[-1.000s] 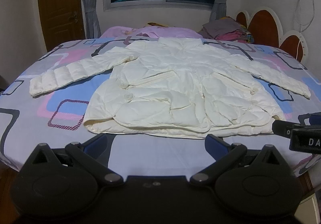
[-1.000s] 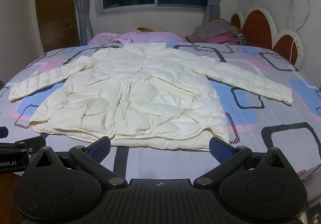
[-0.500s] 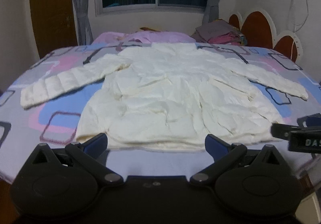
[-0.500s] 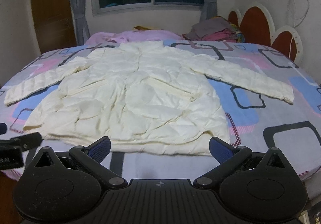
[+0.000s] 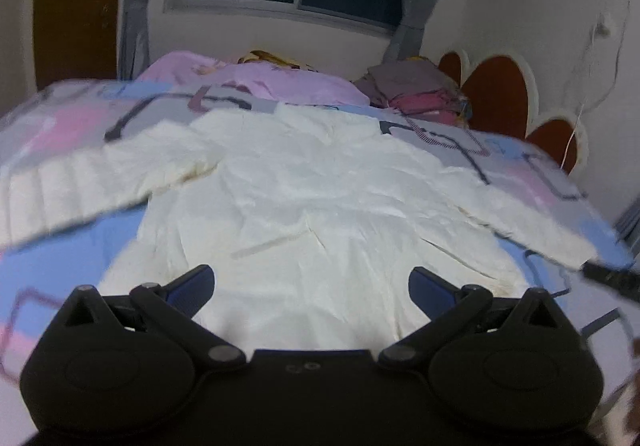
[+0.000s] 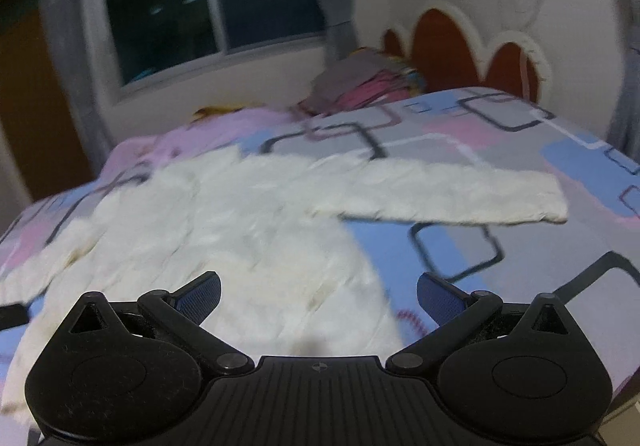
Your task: Fold large clothes
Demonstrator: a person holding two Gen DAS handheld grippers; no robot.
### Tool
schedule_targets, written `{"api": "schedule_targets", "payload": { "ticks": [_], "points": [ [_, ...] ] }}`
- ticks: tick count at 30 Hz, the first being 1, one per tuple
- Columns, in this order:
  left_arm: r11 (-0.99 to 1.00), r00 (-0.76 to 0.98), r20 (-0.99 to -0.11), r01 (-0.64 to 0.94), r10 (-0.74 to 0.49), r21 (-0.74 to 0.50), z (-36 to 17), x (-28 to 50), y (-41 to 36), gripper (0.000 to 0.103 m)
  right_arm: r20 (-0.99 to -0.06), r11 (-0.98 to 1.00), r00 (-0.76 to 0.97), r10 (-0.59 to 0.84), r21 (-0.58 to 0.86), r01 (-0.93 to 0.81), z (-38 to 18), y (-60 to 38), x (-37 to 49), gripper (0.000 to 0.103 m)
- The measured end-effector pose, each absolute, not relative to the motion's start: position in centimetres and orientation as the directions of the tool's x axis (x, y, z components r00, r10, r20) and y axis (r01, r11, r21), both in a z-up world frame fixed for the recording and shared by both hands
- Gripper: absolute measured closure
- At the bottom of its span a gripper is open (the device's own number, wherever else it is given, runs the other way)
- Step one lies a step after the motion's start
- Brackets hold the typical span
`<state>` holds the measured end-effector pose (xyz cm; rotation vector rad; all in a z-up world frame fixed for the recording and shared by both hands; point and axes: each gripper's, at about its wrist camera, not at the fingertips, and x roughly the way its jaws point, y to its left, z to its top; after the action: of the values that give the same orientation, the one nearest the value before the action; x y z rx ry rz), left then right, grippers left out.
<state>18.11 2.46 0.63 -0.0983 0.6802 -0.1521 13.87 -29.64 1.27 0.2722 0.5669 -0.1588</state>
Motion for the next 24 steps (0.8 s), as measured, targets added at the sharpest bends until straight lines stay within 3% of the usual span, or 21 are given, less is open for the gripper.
{"api": "schedule_targets", "payload": {
  "ticks": [3, 6, 13, 14, 15, 16, 24],
  "points": [
    [0.985, 0.786, -0.594, 0.153, -0.171, -0.081, 0.3, 19.8, 1.0, 0.0, -0.546, 0.93, 0.825, -0.144, 0.212, 0.302, 1.2, -32.8, 15.2, 0.0],
    [0.973, 0.764, -0.603, 0.189, -0.23, -0.131, -0.5, 21.5, -0.6, 0.0, -0.562, 0.895, 0.804, -0.192, 0.236, 0.379, 0.5, -36.8, 16.4, 0.0],
    [0.984, 0.822, -0.542, 0.167, -0.176, -0.067, -1.4, 23.4, -6.0, 0.0, -0.6, 0.806, 0.756, -0.261, 0.295, 0.513, -2.5, -47.0, 18.9, 0.001],
    [0.986, 0.828, -0.536, 0.15, -0.164, -0.07, -1.3, 23.9, -6.7, 0.0, -0.605, 0.792, 0.753, -0.258, 0.314, 0.524, -3.1, -48.6, 19.3, 0.006],
    [0.989, 0.823, -0.548, 0.129, -0.149, -0.075, -1.3, 24.7, -7.5, 0.0, -0.62, 0.777, 0.746, -0.242, 0.337, 0.532, -3.7, -50.3, 19.8, 0.031],
    [0.99, 0.816, -0.56, 0.116, -0.141, -0.081, -1.2, 25.4, -8.1, 0.0, -0.637, 0.76, 0.735, -0.234, 0.352, 0.547, -4.4, -51.6, 20.3, 0.037],
    [0.996, 0.74, -0.667, 0.079, -0.087, -0.042, -2.5, 31.2, -13.6, 0.0, -0.7, 0.654, 0.692, -0.175, 0.443, 0.613, -9.1, -59.0, 22.1, 0.037]
  ]
}}
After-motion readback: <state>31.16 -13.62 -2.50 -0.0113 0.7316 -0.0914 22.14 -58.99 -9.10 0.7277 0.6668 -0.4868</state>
